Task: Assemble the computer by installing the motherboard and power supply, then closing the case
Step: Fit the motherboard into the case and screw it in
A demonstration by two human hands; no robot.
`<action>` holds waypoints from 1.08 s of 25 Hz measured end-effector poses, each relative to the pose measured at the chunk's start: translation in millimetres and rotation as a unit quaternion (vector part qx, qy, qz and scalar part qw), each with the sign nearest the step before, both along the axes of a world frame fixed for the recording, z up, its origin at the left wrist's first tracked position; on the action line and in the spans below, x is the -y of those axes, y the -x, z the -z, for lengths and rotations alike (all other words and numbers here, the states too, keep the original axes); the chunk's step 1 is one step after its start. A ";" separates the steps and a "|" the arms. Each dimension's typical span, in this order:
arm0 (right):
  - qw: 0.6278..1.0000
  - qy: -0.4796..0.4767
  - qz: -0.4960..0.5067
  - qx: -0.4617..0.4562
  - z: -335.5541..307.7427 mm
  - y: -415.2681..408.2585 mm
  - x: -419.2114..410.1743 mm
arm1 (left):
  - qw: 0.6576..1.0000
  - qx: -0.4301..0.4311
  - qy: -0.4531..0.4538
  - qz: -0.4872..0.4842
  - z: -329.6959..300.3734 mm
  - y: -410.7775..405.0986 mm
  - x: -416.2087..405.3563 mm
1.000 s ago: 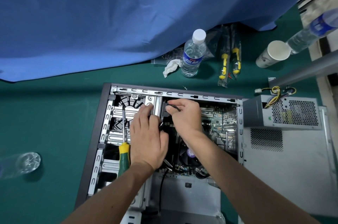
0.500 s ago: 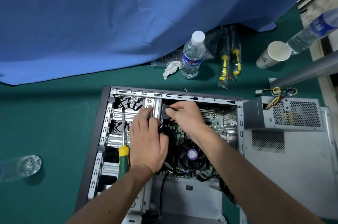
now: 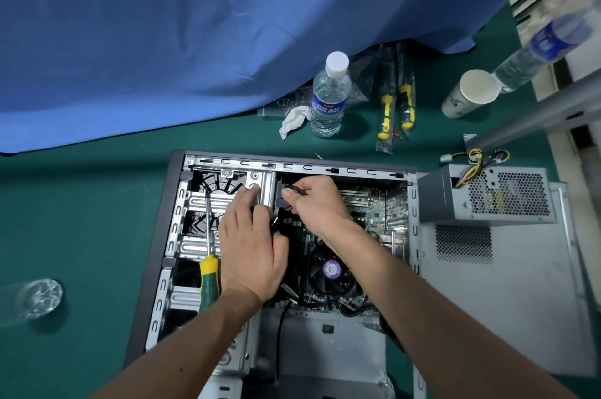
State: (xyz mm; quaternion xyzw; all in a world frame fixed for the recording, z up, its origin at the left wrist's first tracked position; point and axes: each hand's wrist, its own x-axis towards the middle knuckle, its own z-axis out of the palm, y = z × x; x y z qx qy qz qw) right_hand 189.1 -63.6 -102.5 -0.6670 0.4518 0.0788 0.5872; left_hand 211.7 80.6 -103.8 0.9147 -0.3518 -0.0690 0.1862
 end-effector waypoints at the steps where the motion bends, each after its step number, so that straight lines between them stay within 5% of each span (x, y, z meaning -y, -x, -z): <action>1: 1.000 -0.001 -0.018 0.011 -3.2 3.4 2.1 | 1.000 -0.002 0.000 0.001 -1.0 1.0 0.1; 4: 0.992 0.062 -0.111 0.024 -13.8 23.1 8.9 | 1.000 -0.004 0.001 0.003 -3.1 1.3 -0.4; 6: 0.960 0.208 -0.188 0.013 -16.2 41.5 12.5 | 1.000 -0.004 0.002 0.002 -2.6 -0.3 -0.4; 10: 0.806 0.524 -0.274 0.019 -30.0 53.5 28.6 | 1.000 -0.006 0.002 0.002 -1.2 -0.1 -0.8; 12: 0.754 0.586 -0.296 0.010 -36.0 54.4 31.4 | 1.000 -0.007 0.005 0.006 -1.9 -0.1 -1.7; 13: 0.763 0.570 -0.306 0.010 -34.3 55.1 31.4 | 1.000 -0.008 0.008 0.006 -2.3 -0.5 -1.3; 17: 0.908 0.358 -0.220 0.004 -28.1 65.8 14.7 | 1.000 -0.007 0.017 0.007 -2.8 -1.4 0.6; 22: 0.884 0.371 -0.259 -0.120 -18.9 103.7 -6.0 | 0.999 -0.016 0.032 0.011 -1.9 -0.5 -1.0; 25: 0.905 0.319 -0.257 -0.111 -18.5 104.1 -7.4 | 0.999 -0.022 0.043 0.013 -2.5 -2.9 -1.3; 27: 0.872 0.360 -0.303 -0.133 -21.0 97.8 -8.0 | 0.998 -0.034 0.047 0.010 -3.2 0.4 -4.3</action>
